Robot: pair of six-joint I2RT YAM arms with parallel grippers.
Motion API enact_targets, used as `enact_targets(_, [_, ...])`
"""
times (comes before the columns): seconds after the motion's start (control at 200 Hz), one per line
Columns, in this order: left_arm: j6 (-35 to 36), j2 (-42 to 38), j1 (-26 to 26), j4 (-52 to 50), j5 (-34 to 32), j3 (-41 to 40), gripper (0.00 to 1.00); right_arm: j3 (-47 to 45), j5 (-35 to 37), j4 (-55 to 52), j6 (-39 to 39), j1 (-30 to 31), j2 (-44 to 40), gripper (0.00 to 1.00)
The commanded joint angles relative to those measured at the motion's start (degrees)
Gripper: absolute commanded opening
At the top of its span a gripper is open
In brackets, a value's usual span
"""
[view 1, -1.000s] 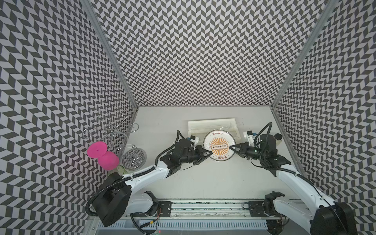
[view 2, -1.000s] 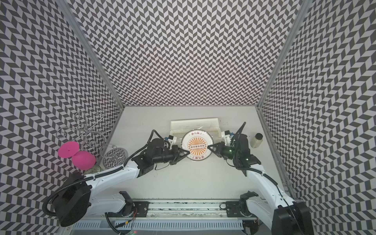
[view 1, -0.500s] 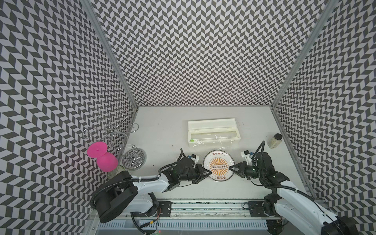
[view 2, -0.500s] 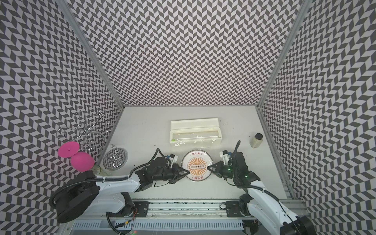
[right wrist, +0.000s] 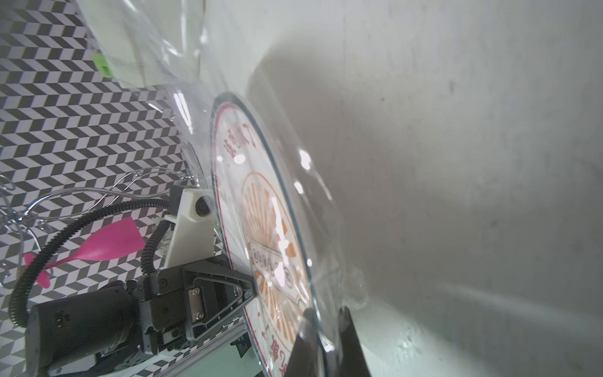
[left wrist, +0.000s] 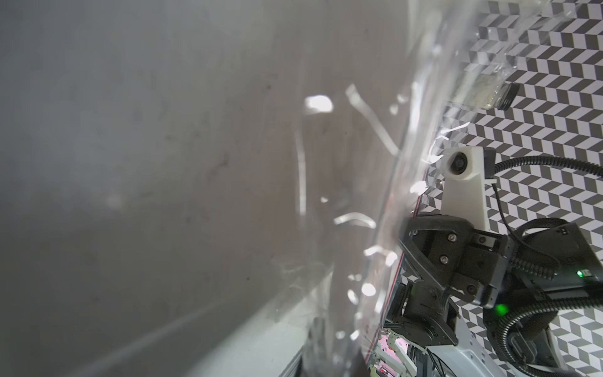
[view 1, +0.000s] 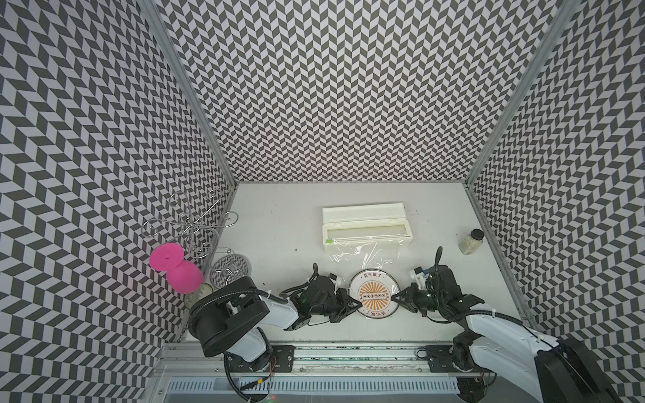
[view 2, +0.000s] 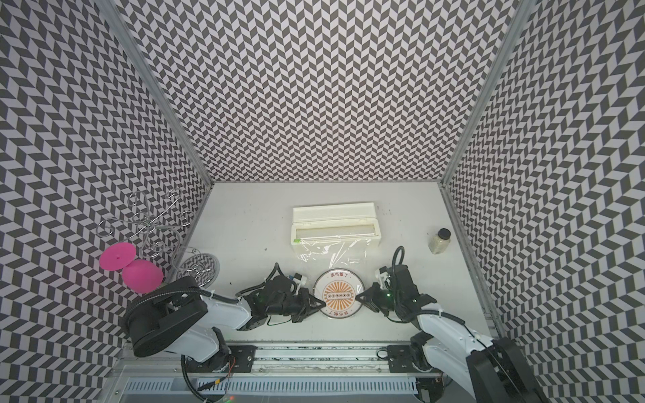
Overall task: Wrap the plate with plastic wrap
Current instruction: Place the plate at the center of the board.
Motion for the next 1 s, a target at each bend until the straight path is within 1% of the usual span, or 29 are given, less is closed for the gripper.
enact_targets(0.0, [5.99, 1.86, -0.62, -3.62, 2.19, -0.64, 0.01, 0.24, 15.63, -5.22, 0.30, -0.28, 3.16, 0.00])
enact_targets(0.215, [7.10, 1.74, 0.56, -5.24, 2.54, -0.28, 0.09, 0.80, 16.45, -4.76, -0.60, -0.14, 5.18, 0.00])
enact_targets(0.28, [7.86, 0.95, 0.76, -6.54, 2.21, -0.03, 0.14, 0.82, 16.53, -4.85, -0.91, -0.13, 5.13, 0.03])
enact_targets(0.421, [9.22, 0.76, 1.95, -7.57, 2.32, -0.08, 0.21, 0.82, 17.05, -4.82, -1.70, -0.09, 5.65, 0.04])
enact_targets(0.441, [9.31, 0.87, 2.06, -7.53, 2.44, -0.18, 0.22, 2.59, 17.08, -4.76, -1.81, -0.14, 5.83, 0.04])
enact_targets(0.486, [9.41, 0.90, 2.31, -7.35, 2.73, -0.44, 0.25, 2.80, 16.90, -4.67, -1.92, -0.06, 6.23, 0.05])
enact_targets(0.591, [9.66, 0.36, 2.58, -7.51, 3.08, -0.81, 0.29, 2.64, 16.88, -4.58, -2.09, -0.10, 6.39, 0.06])
enact_targets(0.696, [10.90, -1.70, 2.86, -10.18, 2.71, -0.22, 0.36, 2.66, 16.72, -5.21, -2.36, -0.05, 6.15, 0.14])
enact_targets(0.876, [13.75, -6.94, 4.56, -16.08, 2.49, 0.89, 0.46, 3.67, 16.89, -7.83, -2.86, -0.11, 4.88, 0.38])
enact_targets(0.992, [17.33, -12.15, 6.82, -23.43, 2.27, 3.08, 0.49, 6.34, 16.90, -12.05, -4.73, -0.10, 3.52, 0.52])
